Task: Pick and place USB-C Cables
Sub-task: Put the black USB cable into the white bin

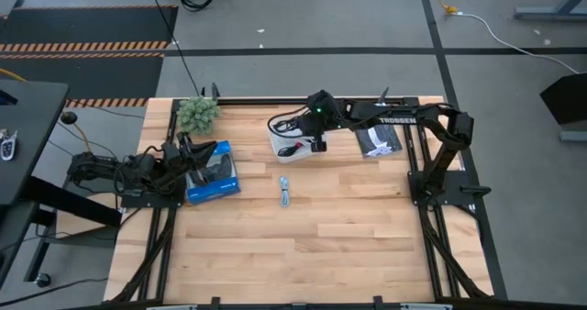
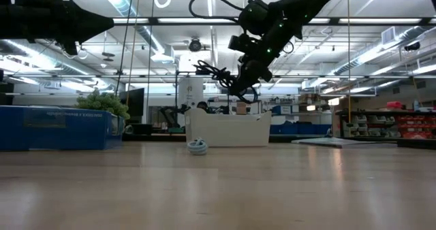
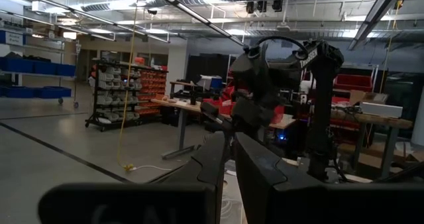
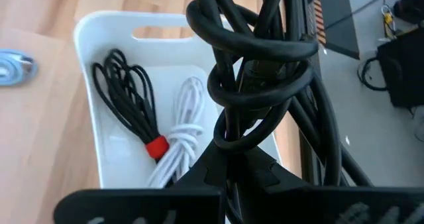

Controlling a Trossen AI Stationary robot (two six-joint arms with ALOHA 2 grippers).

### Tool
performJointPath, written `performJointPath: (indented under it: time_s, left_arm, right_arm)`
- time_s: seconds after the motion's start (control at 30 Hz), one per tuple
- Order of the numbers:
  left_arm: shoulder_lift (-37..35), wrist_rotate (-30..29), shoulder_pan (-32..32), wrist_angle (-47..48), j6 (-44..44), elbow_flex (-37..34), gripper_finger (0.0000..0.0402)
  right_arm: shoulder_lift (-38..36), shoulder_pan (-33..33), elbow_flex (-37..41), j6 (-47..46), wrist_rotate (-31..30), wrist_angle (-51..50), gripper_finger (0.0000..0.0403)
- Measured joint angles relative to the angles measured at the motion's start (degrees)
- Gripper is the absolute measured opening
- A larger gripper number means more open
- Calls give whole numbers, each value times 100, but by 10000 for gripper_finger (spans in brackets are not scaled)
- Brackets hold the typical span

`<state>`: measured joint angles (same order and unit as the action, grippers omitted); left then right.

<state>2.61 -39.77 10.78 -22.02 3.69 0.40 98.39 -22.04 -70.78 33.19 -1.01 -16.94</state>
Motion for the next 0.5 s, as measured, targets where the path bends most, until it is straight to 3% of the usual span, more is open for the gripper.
performJointPath:
  time_s: [0.23,0.5]
  left_arm:
    - [0,0,1,-1,1,-1,43]
    - [2,7,1,-19,0,1,43]
  right_arm:
    - [316,-59,3,23,220,308,13]
    - [734,-53,6,101,54,349,13]
